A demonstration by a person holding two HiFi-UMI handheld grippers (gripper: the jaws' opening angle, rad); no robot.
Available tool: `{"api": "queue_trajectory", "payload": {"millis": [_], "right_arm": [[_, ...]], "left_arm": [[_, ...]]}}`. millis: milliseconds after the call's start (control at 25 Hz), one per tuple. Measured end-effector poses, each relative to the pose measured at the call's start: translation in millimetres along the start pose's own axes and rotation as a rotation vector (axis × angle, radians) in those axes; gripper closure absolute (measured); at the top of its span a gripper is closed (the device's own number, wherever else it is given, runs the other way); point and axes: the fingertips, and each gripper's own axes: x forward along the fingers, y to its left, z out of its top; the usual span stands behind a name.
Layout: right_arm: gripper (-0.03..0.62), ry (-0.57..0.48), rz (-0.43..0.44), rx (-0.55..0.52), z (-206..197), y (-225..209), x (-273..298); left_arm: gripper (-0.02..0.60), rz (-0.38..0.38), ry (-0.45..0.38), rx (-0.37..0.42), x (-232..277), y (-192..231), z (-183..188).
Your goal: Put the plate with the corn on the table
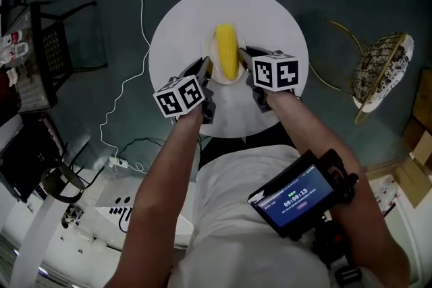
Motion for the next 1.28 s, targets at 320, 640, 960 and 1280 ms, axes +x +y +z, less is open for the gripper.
{"api": "queue_trajectory", "payload": {"millis": [320, 640, 960, 1280], "right_arm": [[0.549, -0.042, 0.032, -0.022, 6, 8, 7], [0.549, -0.063, 0.026, -0.034, 11, 10, 6], [0.551, -0.077, 0.023, -0.052, 14, 15, 7], [0.553, -0.094, 0.026, -0.050, 16, 14, 9]], "left_arm": [[0.539, 0.033, -0.031, 0.011, -3, 9, 10], [0.523, 0.063, -0.045, 0.011, -12, 21, 12], [0.525, 0.114, -0.074, 0.028, -25, 31, 21], [0.572, 0.127, -0.097, 0.050, -33, 36, 28]]}}
